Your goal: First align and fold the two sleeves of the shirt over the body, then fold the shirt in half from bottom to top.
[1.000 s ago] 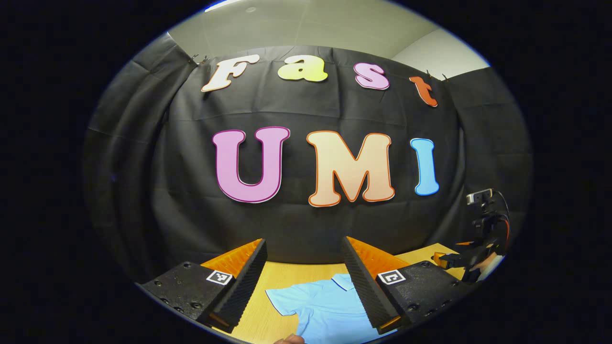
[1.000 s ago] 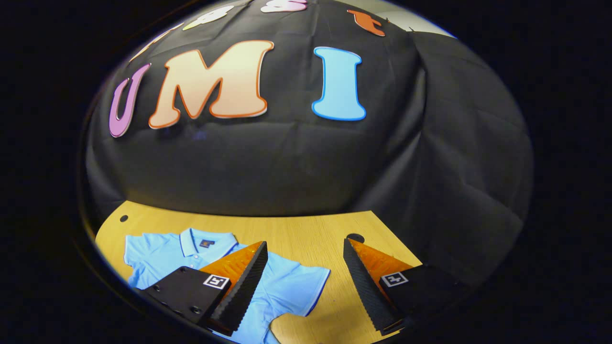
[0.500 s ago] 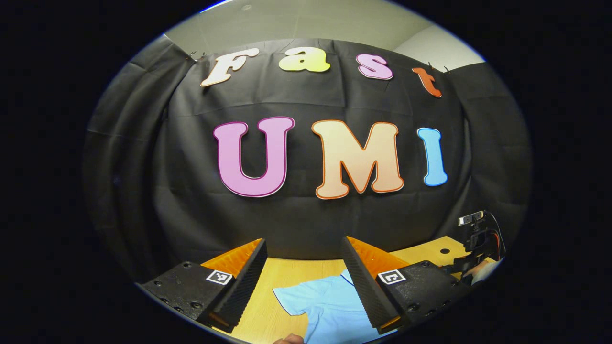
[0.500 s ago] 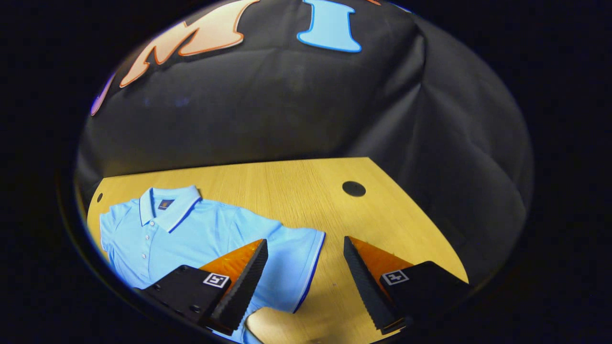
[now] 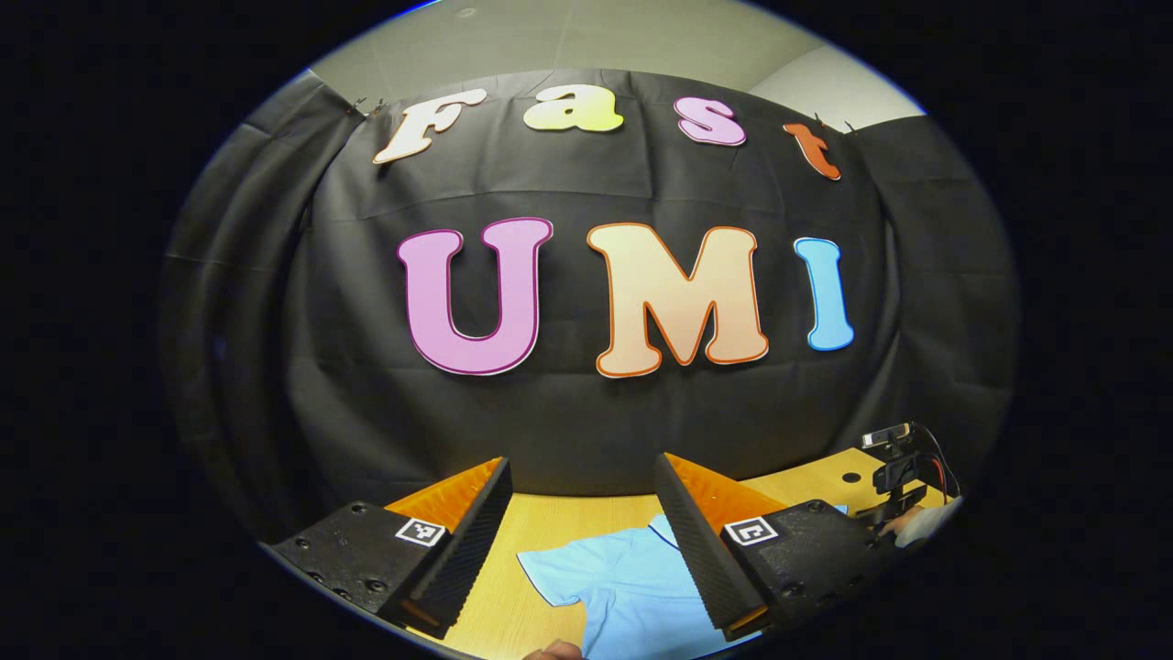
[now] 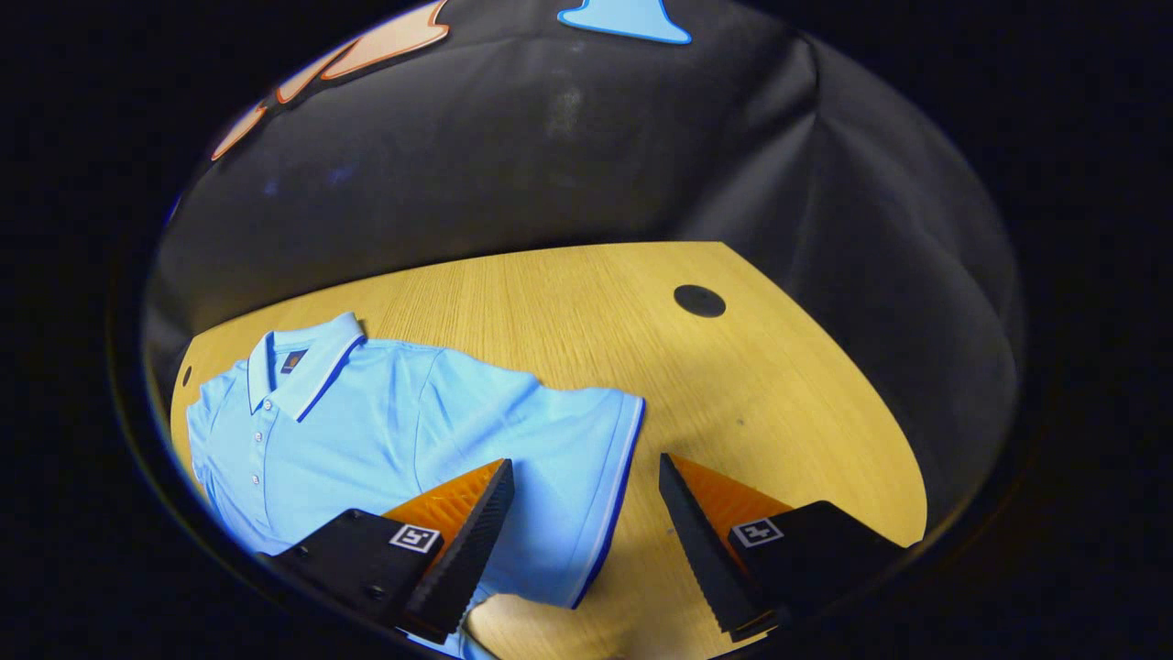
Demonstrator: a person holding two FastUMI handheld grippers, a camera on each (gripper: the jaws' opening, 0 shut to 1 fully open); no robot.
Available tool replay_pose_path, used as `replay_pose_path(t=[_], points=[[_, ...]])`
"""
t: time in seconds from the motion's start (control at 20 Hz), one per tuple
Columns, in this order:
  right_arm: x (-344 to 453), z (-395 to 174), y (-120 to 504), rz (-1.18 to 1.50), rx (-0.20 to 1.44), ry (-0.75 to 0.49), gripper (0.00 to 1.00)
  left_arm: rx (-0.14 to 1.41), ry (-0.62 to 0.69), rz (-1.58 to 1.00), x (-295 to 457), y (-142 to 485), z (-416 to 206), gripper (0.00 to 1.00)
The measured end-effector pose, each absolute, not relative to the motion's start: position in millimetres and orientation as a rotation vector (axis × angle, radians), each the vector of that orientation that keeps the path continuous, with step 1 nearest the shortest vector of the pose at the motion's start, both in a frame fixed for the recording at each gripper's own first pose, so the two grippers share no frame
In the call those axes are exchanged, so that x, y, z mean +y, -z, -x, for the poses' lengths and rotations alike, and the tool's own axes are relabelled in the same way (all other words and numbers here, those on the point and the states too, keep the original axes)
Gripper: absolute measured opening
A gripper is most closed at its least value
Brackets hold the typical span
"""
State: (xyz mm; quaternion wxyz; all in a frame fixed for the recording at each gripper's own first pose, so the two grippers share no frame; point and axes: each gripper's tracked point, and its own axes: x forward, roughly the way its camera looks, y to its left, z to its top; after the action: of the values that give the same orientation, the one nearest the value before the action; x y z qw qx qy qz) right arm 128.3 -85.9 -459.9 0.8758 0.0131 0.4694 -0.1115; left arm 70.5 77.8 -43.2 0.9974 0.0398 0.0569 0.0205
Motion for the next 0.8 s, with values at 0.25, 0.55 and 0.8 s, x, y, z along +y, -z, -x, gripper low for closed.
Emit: replay_pose_path(t=[0.25, 0.55, 0.8], points=[[-83, -130, 464, -0.093, 0.994, 0.234, 0.82, 0.120, -0.034, -0.080, 74, 44, -72, 0.94], [-64, -133, 462, -0.212, 1.015, 0.203, 0.05, 0.135, -0.047, -0.065, 79, 50, -70, 0.94], [-32, -154, 427, -0.388, 0.930, 0.155, 0.03, 0.125, -0.061, -0.067, 86, 47, -68, 0.94]])
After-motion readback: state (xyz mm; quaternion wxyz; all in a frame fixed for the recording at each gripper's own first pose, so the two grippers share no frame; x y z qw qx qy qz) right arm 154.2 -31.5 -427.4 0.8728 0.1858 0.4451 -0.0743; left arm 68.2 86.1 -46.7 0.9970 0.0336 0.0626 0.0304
